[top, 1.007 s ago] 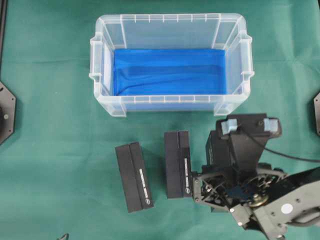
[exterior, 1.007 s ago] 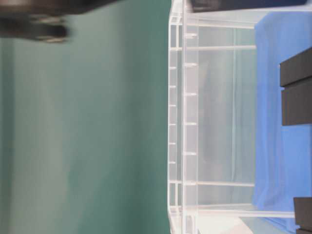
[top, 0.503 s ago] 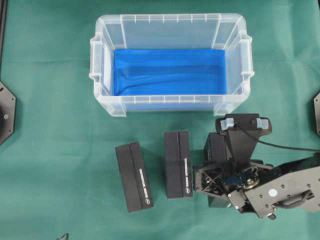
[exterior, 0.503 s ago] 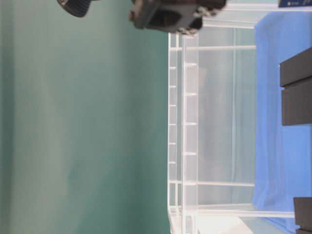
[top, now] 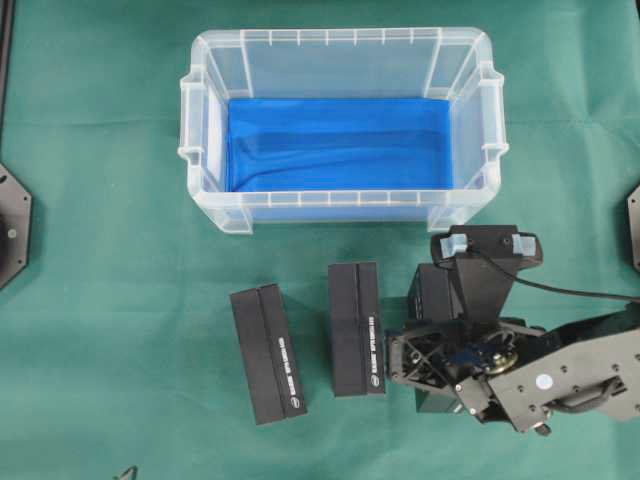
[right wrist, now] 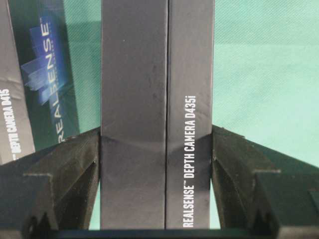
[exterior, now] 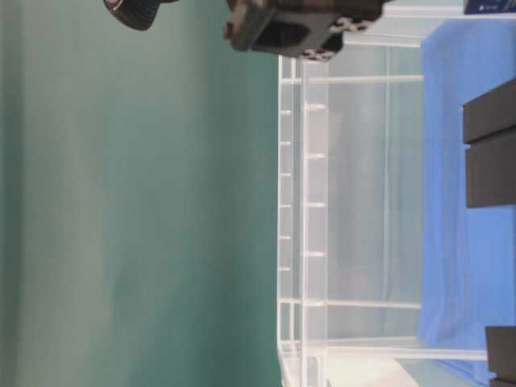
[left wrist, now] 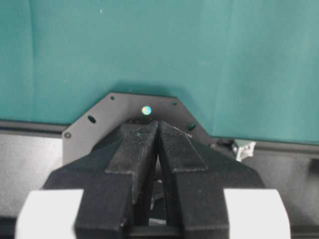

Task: Take the box out of the case with the right arm.
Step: 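Set the box upright right of the other boxes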

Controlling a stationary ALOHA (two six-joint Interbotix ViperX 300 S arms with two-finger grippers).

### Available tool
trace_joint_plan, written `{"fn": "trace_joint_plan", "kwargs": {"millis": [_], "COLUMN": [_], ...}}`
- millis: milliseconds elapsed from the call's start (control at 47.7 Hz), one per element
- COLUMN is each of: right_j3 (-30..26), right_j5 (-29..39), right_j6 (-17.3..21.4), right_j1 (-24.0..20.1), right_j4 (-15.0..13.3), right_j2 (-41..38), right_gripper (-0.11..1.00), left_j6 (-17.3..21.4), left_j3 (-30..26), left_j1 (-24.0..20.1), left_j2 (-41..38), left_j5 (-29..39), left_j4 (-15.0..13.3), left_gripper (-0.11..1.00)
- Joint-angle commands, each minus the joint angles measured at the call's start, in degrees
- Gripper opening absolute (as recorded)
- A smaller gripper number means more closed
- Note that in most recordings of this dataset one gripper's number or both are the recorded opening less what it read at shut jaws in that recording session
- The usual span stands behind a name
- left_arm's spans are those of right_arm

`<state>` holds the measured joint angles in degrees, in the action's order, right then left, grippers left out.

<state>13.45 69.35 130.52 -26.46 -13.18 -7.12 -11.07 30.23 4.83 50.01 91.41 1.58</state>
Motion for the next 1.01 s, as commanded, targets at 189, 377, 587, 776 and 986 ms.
{"fn": "trace_joint_plan", "kwargs": {"millis": [189,377,587,776,986], "right_j3": [-1.41,-1.85,-2.46,-5.98,-13.71], "right_j5": [-0.53,0.7,2.46,8.53,19.86], "right_j6": [-0.18,-0.18,-0.26,-0.62,-2.81], "right_j1": [-0.09,-0.09,0.0,0.0,0.0], "right_j4": [0.09,0.09,0.09,-0.18,-1.49], "right_j2": [1.14,1.32,2.9,5.8,8.35], "right_gripper": [0.85,0.9,0.89,0.89,0.89], "left_j6": [0.0,0.0,0.0,0.0,0.0], "left_j3": [-0.53,-0.53,-0.53,-0.53,-0.53], "left_j1": [0.0,0.0,0.0,0.0,0.0], "left_j2": [-0.18,-0.26,-0.44,-0.44,-0.44], "left_j5": [-0.18,-0.18,-0.18,-0.18,-0.18], "left_j4": [0.09,0.09,0.09,0.09,0.18], "left_gripper": [0.0,0.0,0.0,0.0,0.0]}}
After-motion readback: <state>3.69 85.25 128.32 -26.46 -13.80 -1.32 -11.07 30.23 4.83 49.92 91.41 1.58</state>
